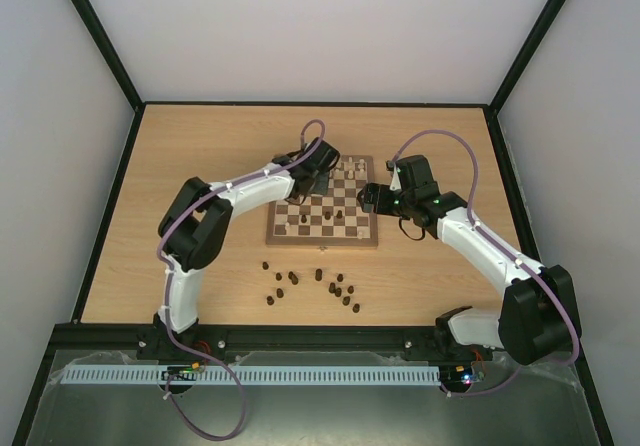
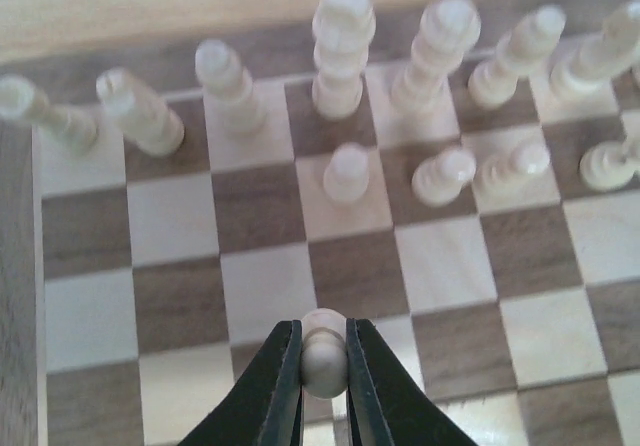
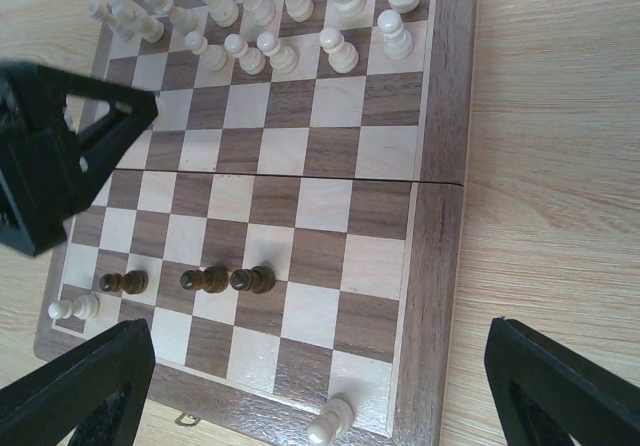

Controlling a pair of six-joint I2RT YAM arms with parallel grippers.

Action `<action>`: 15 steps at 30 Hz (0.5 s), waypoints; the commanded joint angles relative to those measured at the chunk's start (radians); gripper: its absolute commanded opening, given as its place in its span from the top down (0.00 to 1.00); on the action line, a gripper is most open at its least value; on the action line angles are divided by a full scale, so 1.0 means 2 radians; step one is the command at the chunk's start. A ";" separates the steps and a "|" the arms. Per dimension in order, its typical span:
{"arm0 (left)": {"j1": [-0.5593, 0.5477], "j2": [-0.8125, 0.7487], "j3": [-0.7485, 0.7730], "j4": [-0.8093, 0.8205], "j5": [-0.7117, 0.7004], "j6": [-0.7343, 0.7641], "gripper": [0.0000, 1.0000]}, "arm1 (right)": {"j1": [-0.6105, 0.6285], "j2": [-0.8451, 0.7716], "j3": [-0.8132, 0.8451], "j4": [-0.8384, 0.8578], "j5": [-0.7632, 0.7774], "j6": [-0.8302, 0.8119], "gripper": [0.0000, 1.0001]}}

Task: Set up the chess pieces on the board
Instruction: Place the chess piece on the chessboard.

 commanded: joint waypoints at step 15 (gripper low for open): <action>0.039 0.058 0.078 -0.031 -0.008 0.024 0.91 | 0.008 0.000 -0.006 -0.002 0.012 -0.002 0.09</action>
